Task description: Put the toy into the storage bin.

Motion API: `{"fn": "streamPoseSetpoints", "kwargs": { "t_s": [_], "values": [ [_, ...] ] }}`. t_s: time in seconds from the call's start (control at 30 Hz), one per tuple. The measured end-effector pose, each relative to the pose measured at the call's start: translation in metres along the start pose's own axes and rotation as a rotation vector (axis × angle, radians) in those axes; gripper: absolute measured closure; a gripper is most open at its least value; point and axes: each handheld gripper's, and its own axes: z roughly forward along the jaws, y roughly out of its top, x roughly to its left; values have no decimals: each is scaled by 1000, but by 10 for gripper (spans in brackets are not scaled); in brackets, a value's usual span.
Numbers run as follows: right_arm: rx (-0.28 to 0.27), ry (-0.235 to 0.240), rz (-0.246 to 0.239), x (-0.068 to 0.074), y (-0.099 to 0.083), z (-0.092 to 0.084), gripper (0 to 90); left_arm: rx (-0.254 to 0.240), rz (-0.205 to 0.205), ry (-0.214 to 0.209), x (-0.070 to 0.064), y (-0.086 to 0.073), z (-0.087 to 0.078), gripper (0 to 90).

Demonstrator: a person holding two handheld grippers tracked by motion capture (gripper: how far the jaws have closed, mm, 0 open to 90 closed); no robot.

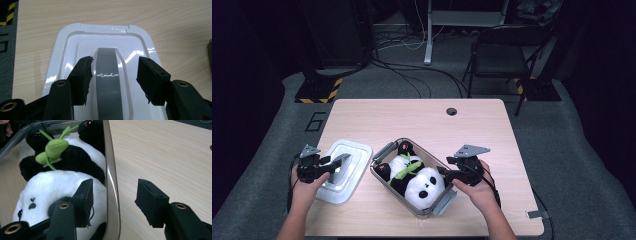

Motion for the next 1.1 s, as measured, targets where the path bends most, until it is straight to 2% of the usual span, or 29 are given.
{"fn": "streamPoseSetpoints", "kwargs": {
  "t_s": [0.1,0.13,0.27,0.37,0.4,0.43,0.47,0.5,0.57,0.67,0.83,0.87,0.93,1.1],
  "values": [
    [0,-1,3,0,-1,0,476,6,-3,7,0,-1,1,447],
    [2,-2,2,0,-1,0,479,-6,-7,1,-2,-1,0,447],
    [8,-5,1,0,-2,2,498,0,21,-45,-15,3,-4,447],
    [17,-7,-9,2,-2,3,547,0,21,-97,-29,4,-6,448],
    [18,-7,-11,2,-2,3,562,4,31,-119,-35,4,-6,448],
    [20,-5,-10,2,-3,4,565,18,59,-144,-42,4,-7,448],
    [23,-3,-8,2,-3,5,564,19,75,-152,-46,4,-7,448],
    [25,-5,-10,2,-3,5,563,24,118,-171,-54,5,-6,447],
    [25,-8,-12,1,-3,5,550,31,144,-192,-62,5,-6,432],
    [26,-12,3,-1,-4,4,551,27,149,-217,-71,3,-4,424],
    [21,-11,7,-3,-3,1,585,24,138,-284,-85,-1,-4,412],
    [23,-6,7,-3,-3,1,588,28,158,-293,-88,-1,-6,409],
    [22,-1,8,-3,-2,0,605,28,165,-313,-95,-2,-9,401],
    [38,14,1,0,-2,0,640,15,197,-332,-107,0,-9,379]
  ]
}}
